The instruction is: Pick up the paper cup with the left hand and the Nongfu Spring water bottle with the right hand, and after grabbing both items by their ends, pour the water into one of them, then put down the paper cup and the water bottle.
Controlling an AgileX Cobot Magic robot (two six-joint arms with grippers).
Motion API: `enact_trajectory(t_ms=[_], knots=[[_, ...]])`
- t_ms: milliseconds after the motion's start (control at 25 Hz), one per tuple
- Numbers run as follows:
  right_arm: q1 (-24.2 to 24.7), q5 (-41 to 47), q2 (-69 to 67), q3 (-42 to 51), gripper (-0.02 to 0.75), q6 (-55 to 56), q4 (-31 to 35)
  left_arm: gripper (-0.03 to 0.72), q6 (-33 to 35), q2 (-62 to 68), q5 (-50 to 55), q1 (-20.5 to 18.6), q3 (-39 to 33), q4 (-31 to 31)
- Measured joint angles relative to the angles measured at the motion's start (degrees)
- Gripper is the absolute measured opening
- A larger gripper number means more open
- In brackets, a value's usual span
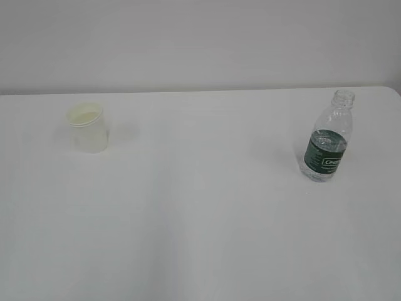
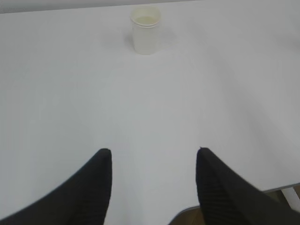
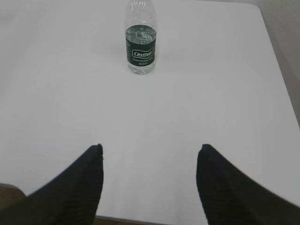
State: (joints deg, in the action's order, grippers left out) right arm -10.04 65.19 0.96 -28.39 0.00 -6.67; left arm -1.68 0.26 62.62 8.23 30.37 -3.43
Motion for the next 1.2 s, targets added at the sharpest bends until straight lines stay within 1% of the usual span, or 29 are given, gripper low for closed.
enact_trajectory(t_ms=[160, 280, 440, 520, 920, 1200], knots=[[0.0, 0.0, 0.0, 0.0, 0.468, 0.0, 0.0, 0.407, 0.0, 0.0, 0.0, -0.1, 0.0, -0.7], [0.0, 0.0, 0.0, 0.0, 0.468, 0.0, 0.0, 0.407, 0.0, 0.0, 0.0, -2.2, 0.0, -0.9], [0.0, 0.0, 0.0, 0.0, 0.468, 0.0, 0.0, 0.407, 0.0, 0.0, 0.0, -6.3, 0.0, -0.9], [0.0, 0.0, 0.0, 0.0, 0.468, 0.0, 0.0, 0.407, 0.0, 0.0, 0.0, -7.4, 0.0, -0.9], [0.0, 0.0, 0.0, 0.0, 0.466, 0.0, 0.0, 0.405, 0.0, 0.0, 0.0, -7.8, 0.0, -1.0], [0.0, 0.0, 0.0, 0.0, 0.466, 0.0, 0.0, 0.357, 0.0, 0.0, 0.0, -7.8, 0.0, -1.0]])
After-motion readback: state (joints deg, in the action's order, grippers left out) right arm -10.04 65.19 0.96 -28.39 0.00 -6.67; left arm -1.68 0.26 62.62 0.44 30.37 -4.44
